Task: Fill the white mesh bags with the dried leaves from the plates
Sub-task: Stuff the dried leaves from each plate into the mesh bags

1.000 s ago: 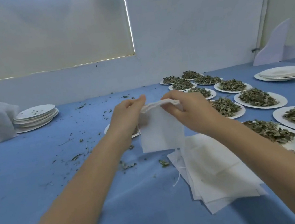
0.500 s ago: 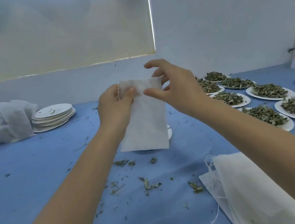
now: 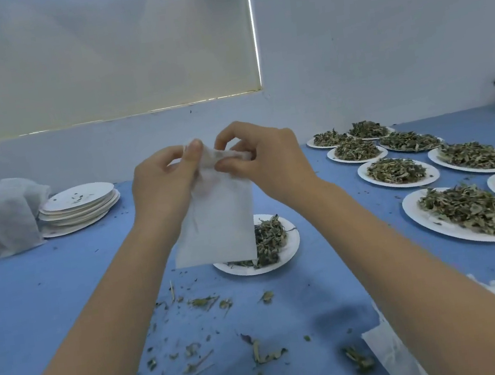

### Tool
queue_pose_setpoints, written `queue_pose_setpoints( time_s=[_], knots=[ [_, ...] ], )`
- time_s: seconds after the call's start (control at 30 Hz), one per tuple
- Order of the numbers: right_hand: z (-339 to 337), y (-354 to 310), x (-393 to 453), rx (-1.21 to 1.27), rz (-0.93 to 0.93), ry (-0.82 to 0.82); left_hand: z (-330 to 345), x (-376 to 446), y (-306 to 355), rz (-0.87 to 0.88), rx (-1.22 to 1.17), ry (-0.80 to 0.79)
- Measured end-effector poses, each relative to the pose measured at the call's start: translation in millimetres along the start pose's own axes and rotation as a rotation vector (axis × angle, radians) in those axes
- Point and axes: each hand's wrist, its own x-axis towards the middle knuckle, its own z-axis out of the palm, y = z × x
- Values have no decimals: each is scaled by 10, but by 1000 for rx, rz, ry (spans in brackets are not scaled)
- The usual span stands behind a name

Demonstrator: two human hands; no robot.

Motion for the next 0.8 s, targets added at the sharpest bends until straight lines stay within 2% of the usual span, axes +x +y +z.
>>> queue_pose_setpoints(
  time_s=[0.13, 0.27, 0.37, 0.5, 0.67, 0.8],
  knots=[
    [123, -9, 86, -18, 9, 29, -14, 66, -105, -30, -53, 9],
    [303, 23, 112, -242, 85, 30, -91, 75, -262, -28, -1, -58],
    [393, 59, 50, -318, 114, 1, -135, 67, -366, -27, 58, -97],
    [428, 43, -60, -326, -6, 78, -186, 80, -365, 10, 75, -178],
    [355, -42, -41, -555, 54, -9, -206, 92, -265, 89, 146, -227],
    [292, -147, -23, -469, 82, -51, -174, 65, -181, 122, 166, -222]
  ],
)
